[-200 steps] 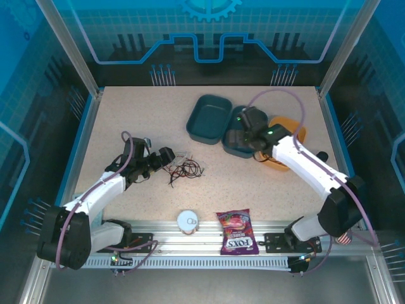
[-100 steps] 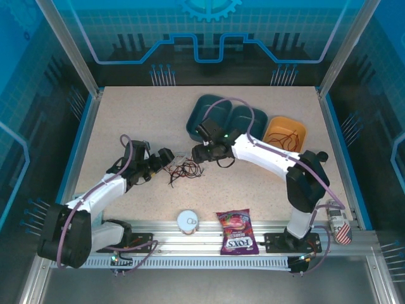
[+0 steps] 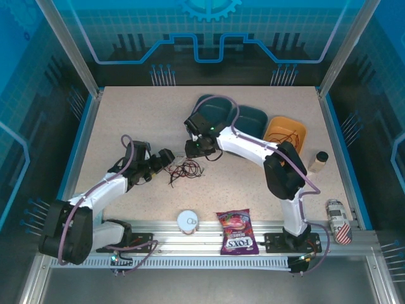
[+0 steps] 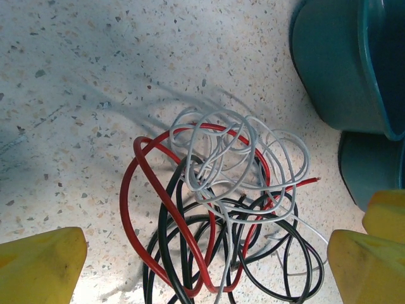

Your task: Untangle the cables

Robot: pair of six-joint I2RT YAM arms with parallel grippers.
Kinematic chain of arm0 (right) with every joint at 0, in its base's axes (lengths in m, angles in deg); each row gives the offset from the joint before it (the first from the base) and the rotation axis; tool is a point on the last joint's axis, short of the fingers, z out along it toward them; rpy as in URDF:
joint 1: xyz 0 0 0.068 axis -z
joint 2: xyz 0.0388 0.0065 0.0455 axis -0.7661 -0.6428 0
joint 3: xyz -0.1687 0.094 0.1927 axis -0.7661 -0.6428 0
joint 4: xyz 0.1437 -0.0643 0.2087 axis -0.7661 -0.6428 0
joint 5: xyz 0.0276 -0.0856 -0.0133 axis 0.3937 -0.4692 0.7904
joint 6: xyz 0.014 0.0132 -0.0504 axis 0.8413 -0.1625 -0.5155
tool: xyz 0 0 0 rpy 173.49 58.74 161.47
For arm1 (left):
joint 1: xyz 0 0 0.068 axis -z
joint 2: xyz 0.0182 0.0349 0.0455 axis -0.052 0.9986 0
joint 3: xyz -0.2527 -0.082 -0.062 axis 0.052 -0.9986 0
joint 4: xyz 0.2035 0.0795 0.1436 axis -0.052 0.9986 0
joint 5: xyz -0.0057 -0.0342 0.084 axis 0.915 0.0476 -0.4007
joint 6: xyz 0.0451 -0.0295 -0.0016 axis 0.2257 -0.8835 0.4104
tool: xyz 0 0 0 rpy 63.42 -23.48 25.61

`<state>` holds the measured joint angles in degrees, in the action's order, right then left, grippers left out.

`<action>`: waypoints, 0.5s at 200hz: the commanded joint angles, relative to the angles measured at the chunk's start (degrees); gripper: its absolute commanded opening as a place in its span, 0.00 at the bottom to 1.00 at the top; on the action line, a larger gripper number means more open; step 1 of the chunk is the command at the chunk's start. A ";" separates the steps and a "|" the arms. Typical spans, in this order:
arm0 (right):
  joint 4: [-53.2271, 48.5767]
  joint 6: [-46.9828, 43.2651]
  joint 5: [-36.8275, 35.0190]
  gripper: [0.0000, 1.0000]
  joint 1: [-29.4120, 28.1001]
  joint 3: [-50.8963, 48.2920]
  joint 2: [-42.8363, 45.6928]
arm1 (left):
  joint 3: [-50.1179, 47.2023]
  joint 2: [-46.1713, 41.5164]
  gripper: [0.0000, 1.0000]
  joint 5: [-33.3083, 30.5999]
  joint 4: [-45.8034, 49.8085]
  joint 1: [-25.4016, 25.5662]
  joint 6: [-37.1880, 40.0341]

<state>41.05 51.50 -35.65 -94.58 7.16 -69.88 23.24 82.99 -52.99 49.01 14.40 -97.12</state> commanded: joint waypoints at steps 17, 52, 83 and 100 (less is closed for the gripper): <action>-4.08 -1.44 -1.01 0.34 0.72 4.70 -4.29 | -0.35 0.82 0.99 1.84 -0.78 0.05 -0.50; -4.11 -1.13 0.43 0.30 1.23 5.96 -6.35 | -0.35 1.27 0.99 1.95 -0.78 0.08 -0.29; -3.92 -1.18 2.14 0.28 1.42 6.95 -8.00 | -0.18 1.61 0.99 2.21 -0.90 0.12 -0.01; -3.91 -1.15 2.43 0.27 1.37 7.15 -8.62 | -0.22 1.78 0.99 2.28 -0.98 0.09 -0.03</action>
<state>38.67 50.67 -34.89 -93.68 12.27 -76.72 23.24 84.06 -51.97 48.95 14.40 -97.10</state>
